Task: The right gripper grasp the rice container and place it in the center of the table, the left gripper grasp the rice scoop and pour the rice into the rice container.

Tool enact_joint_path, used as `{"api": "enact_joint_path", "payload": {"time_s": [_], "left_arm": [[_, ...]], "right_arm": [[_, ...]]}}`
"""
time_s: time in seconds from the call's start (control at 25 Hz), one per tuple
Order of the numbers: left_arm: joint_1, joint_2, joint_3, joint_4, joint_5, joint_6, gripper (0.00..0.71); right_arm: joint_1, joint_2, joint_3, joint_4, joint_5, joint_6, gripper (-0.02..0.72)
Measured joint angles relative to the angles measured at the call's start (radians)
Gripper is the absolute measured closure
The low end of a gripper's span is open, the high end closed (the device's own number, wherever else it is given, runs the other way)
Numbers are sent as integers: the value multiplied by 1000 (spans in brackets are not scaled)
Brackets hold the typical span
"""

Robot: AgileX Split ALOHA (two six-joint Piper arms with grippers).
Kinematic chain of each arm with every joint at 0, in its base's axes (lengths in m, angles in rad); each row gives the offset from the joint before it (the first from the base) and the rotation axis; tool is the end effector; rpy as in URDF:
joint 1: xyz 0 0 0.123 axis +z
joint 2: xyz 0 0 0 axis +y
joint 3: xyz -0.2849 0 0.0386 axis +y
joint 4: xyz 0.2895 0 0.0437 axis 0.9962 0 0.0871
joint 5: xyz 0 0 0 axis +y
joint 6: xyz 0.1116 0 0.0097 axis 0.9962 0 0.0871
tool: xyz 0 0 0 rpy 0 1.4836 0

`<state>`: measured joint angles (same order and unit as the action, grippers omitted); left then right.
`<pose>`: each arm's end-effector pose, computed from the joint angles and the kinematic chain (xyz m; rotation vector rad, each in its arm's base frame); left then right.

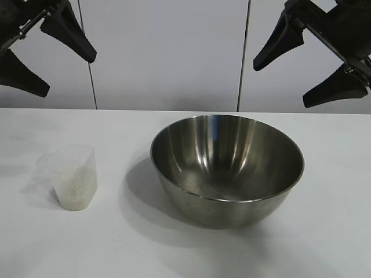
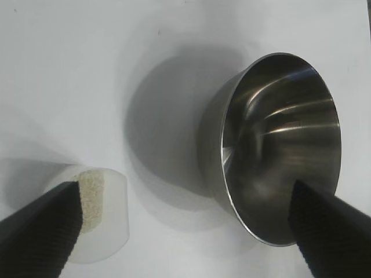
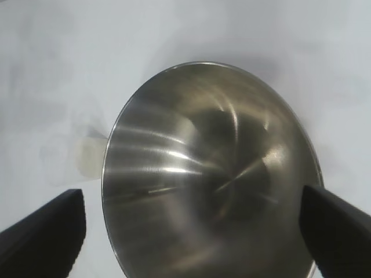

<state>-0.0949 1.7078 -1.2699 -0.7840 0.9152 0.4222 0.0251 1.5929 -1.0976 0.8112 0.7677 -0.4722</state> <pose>0.3926 -0.1004 0.2343 0.1556 2.6100 -0.8624 0.3715 0.0658 0.2267 -0.0110 2.5312 0.7533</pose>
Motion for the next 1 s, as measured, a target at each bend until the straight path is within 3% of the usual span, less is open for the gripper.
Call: {"api": "enact_joint_path", "payload": {"time_s": [0.2,0.28,0.36,0.52,0.6,1.0], "left_arm": [[0,0,0,0,0,0,15],[0,0,0,0,0,0,15],[0,0,0,0,0,0,15],[0,0,0,0,0,0,15],[0,0,0,0,0,0,15],[0,0,0,0,0,0,15]], "right_arm": [[0,0,0,-3,-1,0,10],[0,0,0,-31,-2,0,10],[0,0,0,-106,-7,14,10],[0,31,0,-289,-42,120,10],[1,77,0,-329,-63,152,10],[116,297,-2,-337,-170,182,21]]}}
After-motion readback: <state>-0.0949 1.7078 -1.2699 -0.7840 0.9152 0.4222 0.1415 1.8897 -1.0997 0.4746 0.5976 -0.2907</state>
